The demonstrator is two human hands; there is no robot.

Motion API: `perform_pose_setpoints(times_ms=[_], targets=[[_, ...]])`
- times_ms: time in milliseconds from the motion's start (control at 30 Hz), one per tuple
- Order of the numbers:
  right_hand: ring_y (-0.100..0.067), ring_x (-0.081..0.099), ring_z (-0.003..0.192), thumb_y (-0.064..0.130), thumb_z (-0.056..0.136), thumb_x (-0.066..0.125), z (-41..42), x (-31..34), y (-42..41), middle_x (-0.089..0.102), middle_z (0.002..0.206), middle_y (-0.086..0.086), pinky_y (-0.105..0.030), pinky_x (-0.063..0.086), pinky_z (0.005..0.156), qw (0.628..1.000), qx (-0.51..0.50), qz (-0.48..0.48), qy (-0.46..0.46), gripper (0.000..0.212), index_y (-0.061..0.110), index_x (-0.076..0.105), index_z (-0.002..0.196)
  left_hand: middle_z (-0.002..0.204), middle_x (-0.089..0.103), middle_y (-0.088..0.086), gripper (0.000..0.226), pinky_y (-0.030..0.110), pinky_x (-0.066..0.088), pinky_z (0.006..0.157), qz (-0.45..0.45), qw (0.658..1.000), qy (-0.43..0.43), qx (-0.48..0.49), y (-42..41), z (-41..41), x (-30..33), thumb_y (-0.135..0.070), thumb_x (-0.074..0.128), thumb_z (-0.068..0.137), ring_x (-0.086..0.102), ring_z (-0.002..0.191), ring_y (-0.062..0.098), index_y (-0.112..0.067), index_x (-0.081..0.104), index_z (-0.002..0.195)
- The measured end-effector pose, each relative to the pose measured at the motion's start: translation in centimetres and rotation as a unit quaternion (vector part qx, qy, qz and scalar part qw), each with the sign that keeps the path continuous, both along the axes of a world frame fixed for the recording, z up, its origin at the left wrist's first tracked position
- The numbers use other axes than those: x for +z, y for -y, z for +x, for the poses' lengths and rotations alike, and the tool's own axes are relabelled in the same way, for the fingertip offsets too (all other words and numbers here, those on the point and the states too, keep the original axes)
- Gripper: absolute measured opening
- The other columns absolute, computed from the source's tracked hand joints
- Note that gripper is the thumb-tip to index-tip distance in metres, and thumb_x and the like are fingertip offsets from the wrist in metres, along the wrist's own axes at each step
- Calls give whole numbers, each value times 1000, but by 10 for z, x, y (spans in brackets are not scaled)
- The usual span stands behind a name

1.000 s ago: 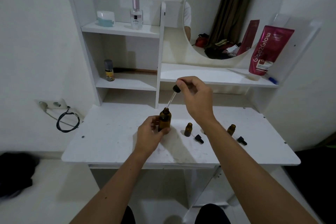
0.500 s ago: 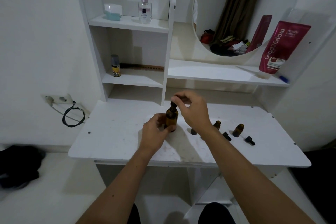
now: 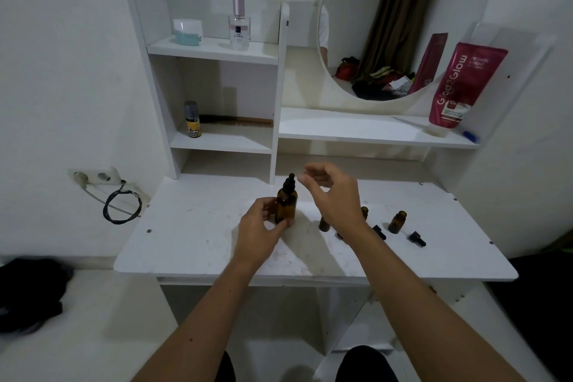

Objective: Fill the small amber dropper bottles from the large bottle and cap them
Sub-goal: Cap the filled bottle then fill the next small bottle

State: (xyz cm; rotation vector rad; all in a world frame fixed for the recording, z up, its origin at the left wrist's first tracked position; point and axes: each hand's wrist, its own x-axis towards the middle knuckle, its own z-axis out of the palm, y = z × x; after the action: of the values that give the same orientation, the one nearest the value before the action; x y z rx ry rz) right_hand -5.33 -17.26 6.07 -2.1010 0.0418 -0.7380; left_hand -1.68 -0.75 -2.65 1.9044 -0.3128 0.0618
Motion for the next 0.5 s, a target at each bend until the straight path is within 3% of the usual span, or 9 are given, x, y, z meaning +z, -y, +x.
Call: perform_pose_setpoints(times_ms=[133, 300, 500], targets=[[3, 70, 91, 28, 92, 79, -24, -2, 20, 76, 98, 12, -6, 51, 82, 1000, -25, -9, 13, 25, 16, 75, 114, 127, 63, -5, 63, 27, 55, 92, -31, 999, -6, 42, -4, -14, 2, -36, 87, 78, 64, 107, 14, -21, 56, 131], [4, 68, 90, 24, 91, 81, -58, -28, 50, 73, 95, 14, -7, 52, 77, 998, -64, -10, -12, 19, 18, 76, 107, 109, 66, -7, 51, 18, 55, 78, -40, 999, 13, 32, -3, -36, 2, -34, 87, 79, 65, 95, 13, -22, 59, 120], [0, 69, 86, 23, 89, 82, -82, -69, 65, 73, 100, 8, -18, 57, 81, 993, -94, -15, -75, 19, 18, 77, 107, 116, 71, -9, 44, 19, 57, 89, -28, 999, 8, -41, 24, -49, 5, -34, 83, 83, 68, 101, 6, -24, 64, 122]])
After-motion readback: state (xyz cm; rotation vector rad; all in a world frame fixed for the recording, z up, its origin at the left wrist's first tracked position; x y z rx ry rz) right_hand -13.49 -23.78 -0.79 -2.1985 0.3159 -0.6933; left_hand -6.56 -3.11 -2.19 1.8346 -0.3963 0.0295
